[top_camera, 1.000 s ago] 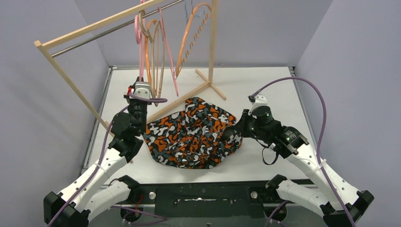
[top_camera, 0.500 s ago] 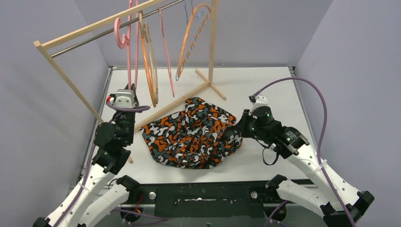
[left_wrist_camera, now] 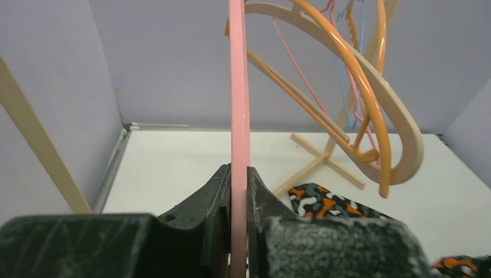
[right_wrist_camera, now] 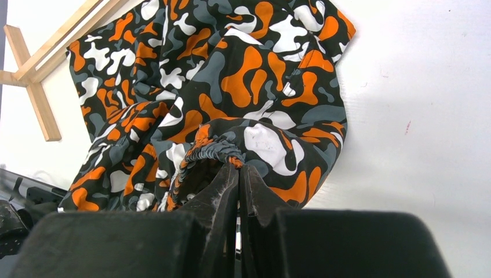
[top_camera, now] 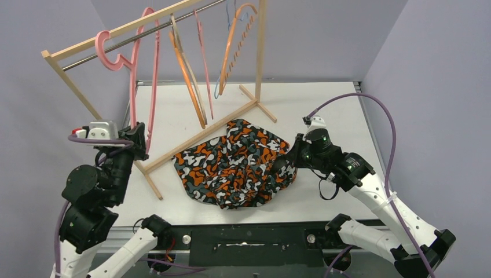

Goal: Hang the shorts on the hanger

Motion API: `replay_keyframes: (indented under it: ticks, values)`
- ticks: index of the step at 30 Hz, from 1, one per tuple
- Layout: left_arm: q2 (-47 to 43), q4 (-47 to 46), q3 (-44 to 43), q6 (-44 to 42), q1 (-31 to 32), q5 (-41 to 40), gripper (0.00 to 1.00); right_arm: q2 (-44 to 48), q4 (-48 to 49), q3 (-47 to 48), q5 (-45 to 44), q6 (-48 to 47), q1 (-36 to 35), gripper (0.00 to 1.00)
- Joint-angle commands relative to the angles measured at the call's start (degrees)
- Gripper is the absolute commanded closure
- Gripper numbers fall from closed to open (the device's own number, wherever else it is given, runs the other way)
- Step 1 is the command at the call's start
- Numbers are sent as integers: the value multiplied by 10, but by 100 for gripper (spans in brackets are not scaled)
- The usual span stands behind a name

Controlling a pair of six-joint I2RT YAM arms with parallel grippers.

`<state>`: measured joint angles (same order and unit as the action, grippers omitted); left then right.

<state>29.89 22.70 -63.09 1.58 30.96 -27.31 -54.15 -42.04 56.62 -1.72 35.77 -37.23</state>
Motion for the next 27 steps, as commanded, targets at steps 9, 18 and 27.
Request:
replay_keyframes:
  ticks: [9,18,27]
  values:
    - [6,354,-139,231,-1,101,100,-40,2,62,-37,2,0,100]
    - [-44,365,-101,125,-1,226,100,-66,-1,73,-32,0,18,100]
    - [5,423,-117,126,0,401,100,-73,-11,75,-12,-12,88,100]
